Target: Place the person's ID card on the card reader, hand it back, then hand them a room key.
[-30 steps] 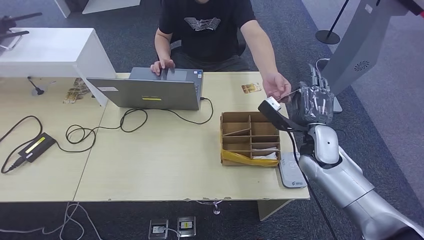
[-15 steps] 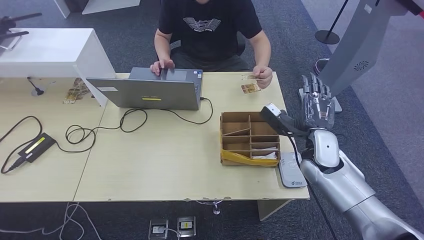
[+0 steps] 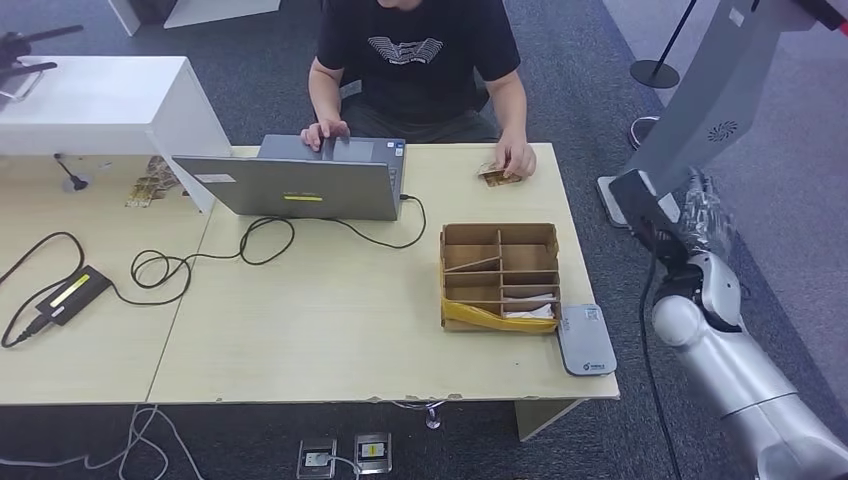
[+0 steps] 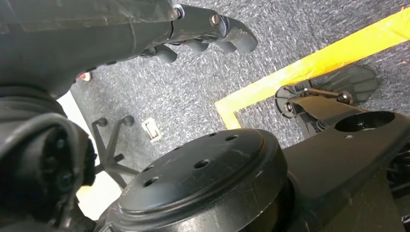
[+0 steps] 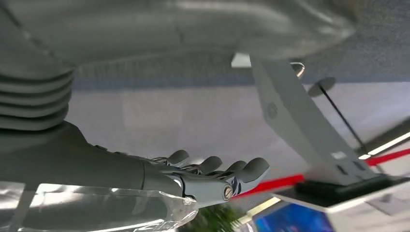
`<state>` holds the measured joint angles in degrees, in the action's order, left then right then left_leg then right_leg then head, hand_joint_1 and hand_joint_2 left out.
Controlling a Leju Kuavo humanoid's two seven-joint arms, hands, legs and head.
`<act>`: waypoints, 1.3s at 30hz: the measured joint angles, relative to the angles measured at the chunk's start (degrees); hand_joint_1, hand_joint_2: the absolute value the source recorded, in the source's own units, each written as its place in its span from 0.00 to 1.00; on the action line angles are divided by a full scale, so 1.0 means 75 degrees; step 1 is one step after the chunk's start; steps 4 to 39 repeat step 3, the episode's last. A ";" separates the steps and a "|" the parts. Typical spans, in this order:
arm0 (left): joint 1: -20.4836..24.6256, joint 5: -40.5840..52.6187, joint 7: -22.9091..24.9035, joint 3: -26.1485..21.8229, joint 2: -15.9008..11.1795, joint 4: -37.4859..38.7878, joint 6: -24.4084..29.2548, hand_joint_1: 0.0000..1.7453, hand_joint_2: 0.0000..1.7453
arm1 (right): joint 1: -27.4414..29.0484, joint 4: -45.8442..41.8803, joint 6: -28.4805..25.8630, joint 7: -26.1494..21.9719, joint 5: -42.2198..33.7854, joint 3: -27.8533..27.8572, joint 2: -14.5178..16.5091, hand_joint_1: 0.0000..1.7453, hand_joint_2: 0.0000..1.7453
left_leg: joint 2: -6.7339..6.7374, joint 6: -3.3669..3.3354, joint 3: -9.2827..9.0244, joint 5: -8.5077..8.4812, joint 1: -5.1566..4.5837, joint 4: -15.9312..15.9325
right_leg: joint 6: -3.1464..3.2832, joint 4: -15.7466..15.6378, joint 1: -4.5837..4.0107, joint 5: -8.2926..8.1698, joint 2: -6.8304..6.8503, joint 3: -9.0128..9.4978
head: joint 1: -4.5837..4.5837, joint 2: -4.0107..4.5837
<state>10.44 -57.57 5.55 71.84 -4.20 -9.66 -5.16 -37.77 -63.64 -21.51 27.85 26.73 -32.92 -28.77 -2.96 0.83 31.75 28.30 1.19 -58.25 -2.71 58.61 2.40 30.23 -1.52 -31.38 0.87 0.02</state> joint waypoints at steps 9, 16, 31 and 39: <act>-0.0054 -0.0042 0.0000 0.0000 0.0000 0.0000 0.0000 0.00 0.00 | 0.0025 0.0255 -0.0448 -0.0213 -0.1017 0.0470 -0.0125 0.00 0.00 | -0.0002 0.0000 0.0000 0.0000 0.0000 0.0000 | 0.0000 0.0000 -0.0001 0.0000 0.0002 -0.0001 | 0.0001 0.0000; -0.0054 -0.0042 0.0000 0.0000 0.0000 0.0000 0.0000 0.00 0.00 | 0.0025 0.0255 -0.0448 -0.0213 -0.1017 0.0470 -0.0125 0.00 0.00 | -0.0002 0.0000 0.0000 0.0000 0.0000 0.0000 | 0.0000 0.0000 -0.0001 0.0000 0.0002 -0.0001 | 0.0001 0.0000; -0.0054 -0.0042 0.0000 0.0000 0.0000 0.0000 0.0000 0.00 0.00 | 0.0025 0.0255 -0.0448 -0.0213 -0.1017 0.0470 -0.0125 0.00 0.00 | -0.0002 0.0000 0.0000 0.0000 0.0000 0.0000 | 0.0000 0.0000 -0.0001 0.0000 0.0002 -0.0001 | 0.0001 0.0000; -0.0054 -0.0042 0.0000 0.0000 0.0000 0.0000 0.0000 0.00 0.00 | 0.0025 0.0255 -0.0448 -0.0213 -0.1017 0.0470 -0.0125 0.00 0.00 | -0.0002 0.0000 0.0000 0.0000 0.0000 0.0000 | 0.0000 0.0000 -0.0001 0.0000 0.0002 -0.0001 | 0.0001 0.0000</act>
